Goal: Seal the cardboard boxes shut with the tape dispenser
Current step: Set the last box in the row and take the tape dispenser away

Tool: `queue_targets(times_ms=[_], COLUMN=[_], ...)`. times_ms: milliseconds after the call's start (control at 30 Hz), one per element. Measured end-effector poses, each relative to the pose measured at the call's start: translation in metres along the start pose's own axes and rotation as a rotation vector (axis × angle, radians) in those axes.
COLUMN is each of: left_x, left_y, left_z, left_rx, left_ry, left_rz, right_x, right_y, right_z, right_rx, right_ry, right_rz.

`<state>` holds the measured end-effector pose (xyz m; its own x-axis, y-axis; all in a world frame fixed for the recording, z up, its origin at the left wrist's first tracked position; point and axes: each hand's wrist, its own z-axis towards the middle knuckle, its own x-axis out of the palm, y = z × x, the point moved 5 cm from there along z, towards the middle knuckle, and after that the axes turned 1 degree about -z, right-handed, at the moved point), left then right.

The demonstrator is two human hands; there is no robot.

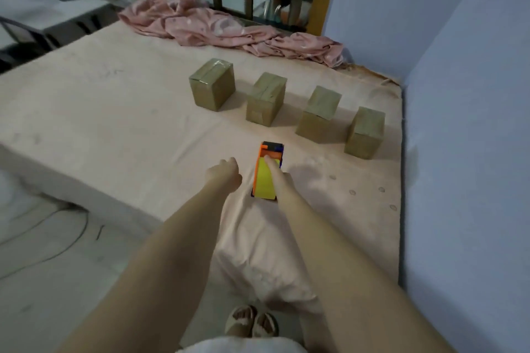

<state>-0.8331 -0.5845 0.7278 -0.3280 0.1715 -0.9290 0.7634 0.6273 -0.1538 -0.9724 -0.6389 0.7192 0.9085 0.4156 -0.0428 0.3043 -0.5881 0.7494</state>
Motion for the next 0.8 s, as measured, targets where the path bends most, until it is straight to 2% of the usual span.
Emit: queue_targets(times_ms=[200, 333, 533, 800], left_x=[0.019, 0.015, 0.013, 0.006], left_y=[0.085, 0.145, 0.236, 0.365], left_z=[-0.025, -0.039, -0.051, -0.03], left_rx=[-0.208, -0.334, -0.471, -0.517], left_ry=[-0.001, -0.066, -0.062, -0.048], left_rz=[-0.059, -0.123, -0.179, -0.198], right_x=[0.066, 0.12, 0.211, 0.339], right_y=[-0.036, -0.041, -0.04, -0.039], right_z=[-0.005, -0.007, -0.013, -0.009], right_rx=[0.026, 0.012, -0.019, -0.037], right_ry=[0.17, 0.265, 0.377, 0.433], right_rz=[-0.129, -0.204, -0.29, -0.366])
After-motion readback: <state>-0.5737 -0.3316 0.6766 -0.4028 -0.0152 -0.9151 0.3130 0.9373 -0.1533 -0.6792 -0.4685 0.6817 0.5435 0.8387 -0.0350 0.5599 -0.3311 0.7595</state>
